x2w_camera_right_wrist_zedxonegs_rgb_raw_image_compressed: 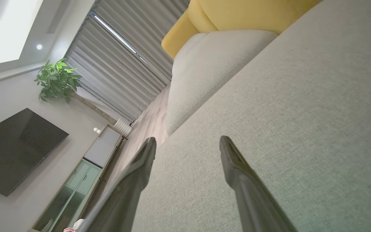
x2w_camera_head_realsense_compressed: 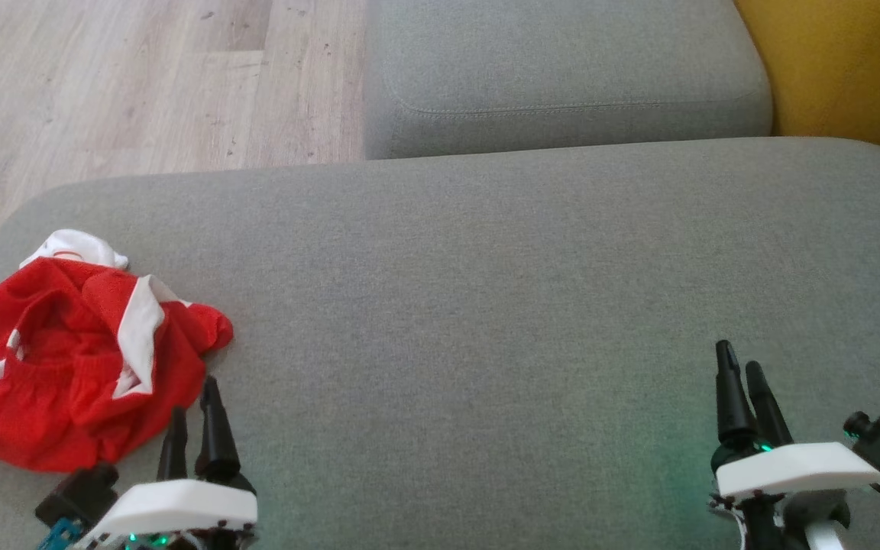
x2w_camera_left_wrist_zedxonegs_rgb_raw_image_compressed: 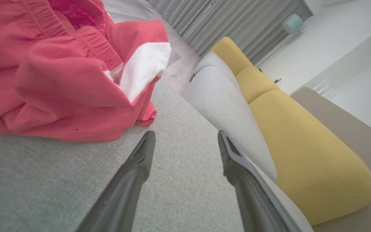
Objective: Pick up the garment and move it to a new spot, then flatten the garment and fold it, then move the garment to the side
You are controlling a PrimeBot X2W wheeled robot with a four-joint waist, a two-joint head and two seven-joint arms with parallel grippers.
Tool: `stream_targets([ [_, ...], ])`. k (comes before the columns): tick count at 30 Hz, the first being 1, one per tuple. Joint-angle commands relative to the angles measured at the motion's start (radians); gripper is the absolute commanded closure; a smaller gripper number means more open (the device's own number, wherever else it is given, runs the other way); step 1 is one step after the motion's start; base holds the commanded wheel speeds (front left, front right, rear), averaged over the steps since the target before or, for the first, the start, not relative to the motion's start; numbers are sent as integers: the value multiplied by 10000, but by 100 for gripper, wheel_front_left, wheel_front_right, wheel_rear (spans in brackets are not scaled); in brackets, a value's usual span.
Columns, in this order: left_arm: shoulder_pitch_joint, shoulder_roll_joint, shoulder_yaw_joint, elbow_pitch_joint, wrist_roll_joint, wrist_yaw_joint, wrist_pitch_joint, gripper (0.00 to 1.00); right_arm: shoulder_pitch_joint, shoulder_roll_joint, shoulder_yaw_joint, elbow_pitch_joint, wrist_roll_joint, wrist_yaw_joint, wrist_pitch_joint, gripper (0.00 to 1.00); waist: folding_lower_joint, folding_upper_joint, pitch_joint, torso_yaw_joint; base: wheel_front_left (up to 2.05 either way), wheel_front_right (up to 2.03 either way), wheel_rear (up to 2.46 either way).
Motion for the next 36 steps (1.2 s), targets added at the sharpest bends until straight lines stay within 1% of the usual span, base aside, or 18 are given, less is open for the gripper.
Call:
stream_targets([
  [1,-188,59,90,-424,393,46,-140,0,-326,-66,227,-450,-394,42,-143,0,-1,0,-11,9,0,0,0],
  [8,-171,63,-85,-587,1219,175,-348,0,-310,-72,443,-592,-1265,46,-350,0,-1,0,-50,50,0,0,0],
  [13,-152,65,-187,-655,1591,166,-467,0,-302,-75,563,-661,-1756,49,-468,0,-1,0,-73,66,0,0,0],
  [36,-127,77,-684,-966,4422,524,-1150,0,-265,-94,1080,-941,-4524,63,-1145,0,-1,0,-147,159,0,0,0],
])
